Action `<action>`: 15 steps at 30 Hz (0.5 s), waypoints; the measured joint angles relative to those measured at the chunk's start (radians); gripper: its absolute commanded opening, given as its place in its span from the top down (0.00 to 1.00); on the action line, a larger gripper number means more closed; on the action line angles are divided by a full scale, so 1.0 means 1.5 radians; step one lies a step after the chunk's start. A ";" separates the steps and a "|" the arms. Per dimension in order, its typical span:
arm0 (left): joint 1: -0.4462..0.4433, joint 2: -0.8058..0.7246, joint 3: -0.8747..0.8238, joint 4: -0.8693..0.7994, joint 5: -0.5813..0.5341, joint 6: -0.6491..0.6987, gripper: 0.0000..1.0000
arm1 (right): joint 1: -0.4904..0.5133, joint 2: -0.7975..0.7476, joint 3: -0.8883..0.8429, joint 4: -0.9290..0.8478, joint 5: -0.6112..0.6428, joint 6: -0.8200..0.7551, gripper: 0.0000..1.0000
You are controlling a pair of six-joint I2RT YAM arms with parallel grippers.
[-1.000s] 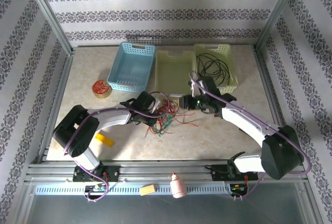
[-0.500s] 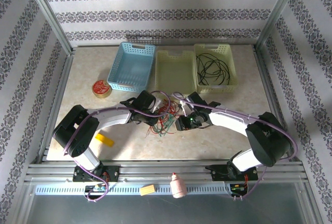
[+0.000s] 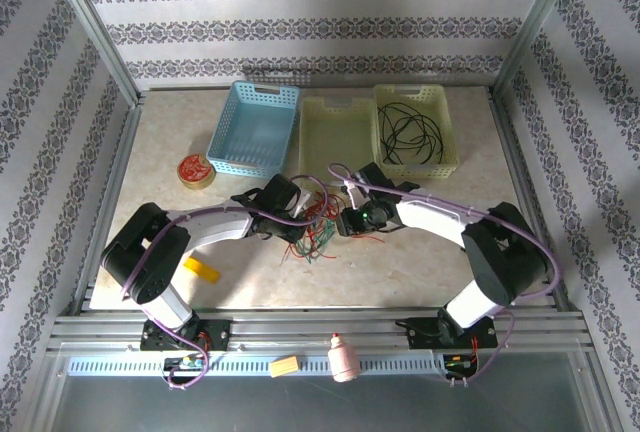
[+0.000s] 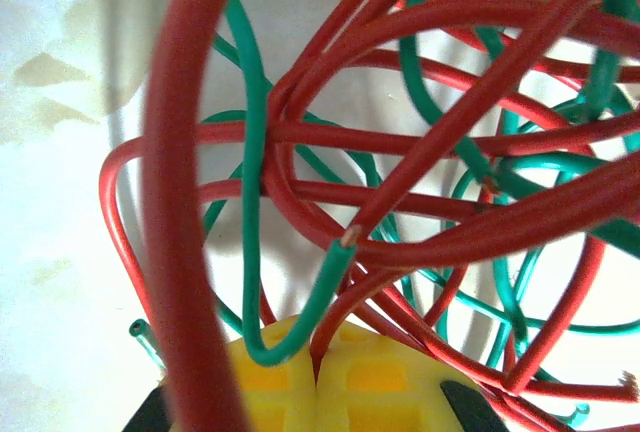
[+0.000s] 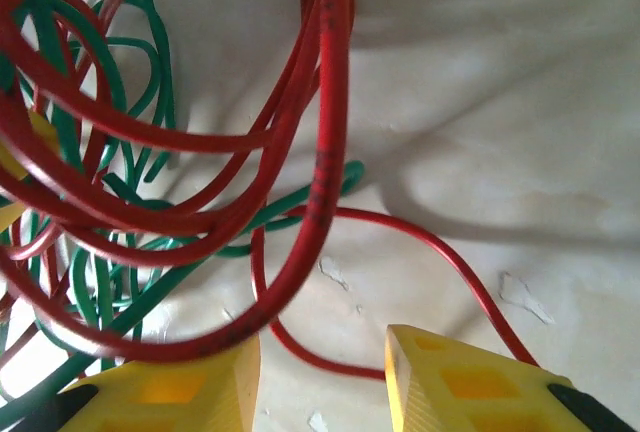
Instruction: Untangle the cables
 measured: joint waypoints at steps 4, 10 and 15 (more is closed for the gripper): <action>0.000 -0.003 0.001 -0.005 0.000 0.000 1.00 | 0.014 0.033 0.007 0.000 -0.004 -0.002 0.63; 0.000 -0.004 0.004 -0.013 -0.001 0.000 1.00 | 0.019 0.044 0.007 0.003 -0.004 0.003 0.67; 0.000 -0.005 0.004 -0.013 -0.001 0.000 1.00 | 0.018 0.044 0.008 0.009 -0.005 0.015 0.88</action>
